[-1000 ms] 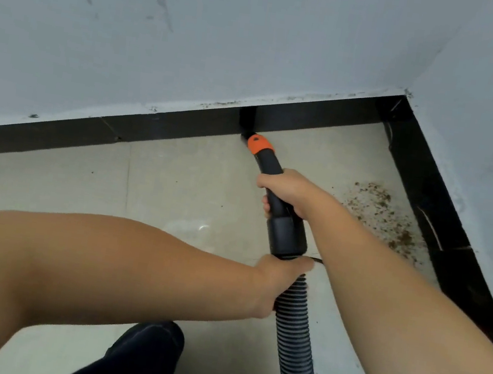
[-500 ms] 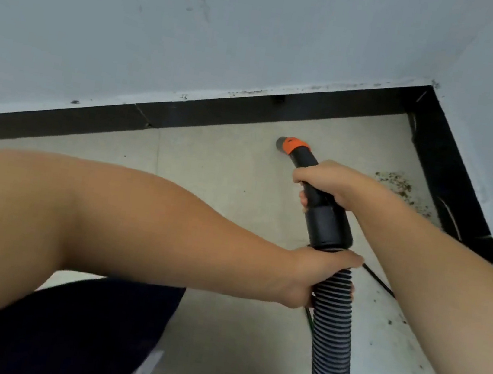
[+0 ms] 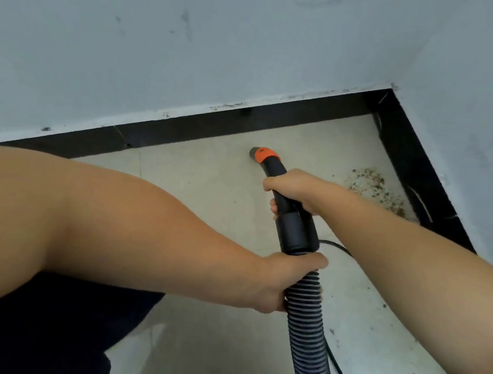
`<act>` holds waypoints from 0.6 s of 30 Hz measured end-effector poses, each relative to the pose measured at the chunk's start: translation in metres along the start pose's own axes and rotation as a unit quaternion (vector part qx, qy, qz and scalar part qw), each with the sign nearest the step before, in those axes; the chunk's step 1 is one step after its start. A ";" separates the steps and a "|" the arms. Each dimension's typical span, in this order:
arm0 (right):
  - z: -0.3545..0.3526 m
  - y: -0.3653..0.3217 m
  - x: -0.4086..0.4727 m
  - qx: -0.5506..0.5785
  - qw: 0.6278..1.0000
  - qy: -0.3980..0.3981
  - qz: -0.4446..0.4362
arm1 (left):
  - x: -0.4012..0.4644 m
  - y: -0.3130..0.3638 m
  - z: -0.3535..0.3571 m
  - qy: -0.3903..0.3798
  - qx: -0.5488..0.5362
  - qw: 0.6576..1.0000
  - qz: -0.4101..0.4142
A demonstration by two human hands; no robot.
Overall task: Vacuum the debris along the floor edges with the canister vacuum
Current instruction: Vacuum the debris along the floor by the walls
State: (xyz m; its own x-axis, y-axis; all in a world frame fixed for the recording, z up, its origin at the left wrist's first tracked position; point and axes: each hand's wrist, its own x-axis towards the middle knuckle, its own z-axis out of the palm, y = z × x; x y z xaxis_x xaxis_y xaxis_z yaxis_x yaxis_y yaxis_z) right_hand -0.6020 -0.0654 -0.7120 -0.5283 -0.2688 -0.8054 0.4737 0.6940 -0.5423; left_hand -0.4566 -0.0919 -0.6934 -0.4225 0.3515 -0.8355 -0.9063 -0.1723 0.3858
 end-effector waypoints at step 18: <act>0.019 0.049 -0.035 0.448 0.857 0.245 0.063 | -0.018 0.025 -0.051 -0.076 0.147 0.973 -0.160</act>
State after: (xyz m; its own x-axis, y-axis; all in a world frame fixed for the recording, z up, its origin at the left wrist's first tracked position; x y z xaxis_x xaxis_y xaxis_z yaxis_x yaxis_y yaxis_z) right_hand -0.5473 -0.0348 -0.7146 -0.5610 0.2371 -0.7931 0.7841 -0.1550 -0.6010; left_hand -0.4713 -0.1492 -0.6881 -0.0940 0.4790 -0.8728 -0.9459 0.2305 0.2284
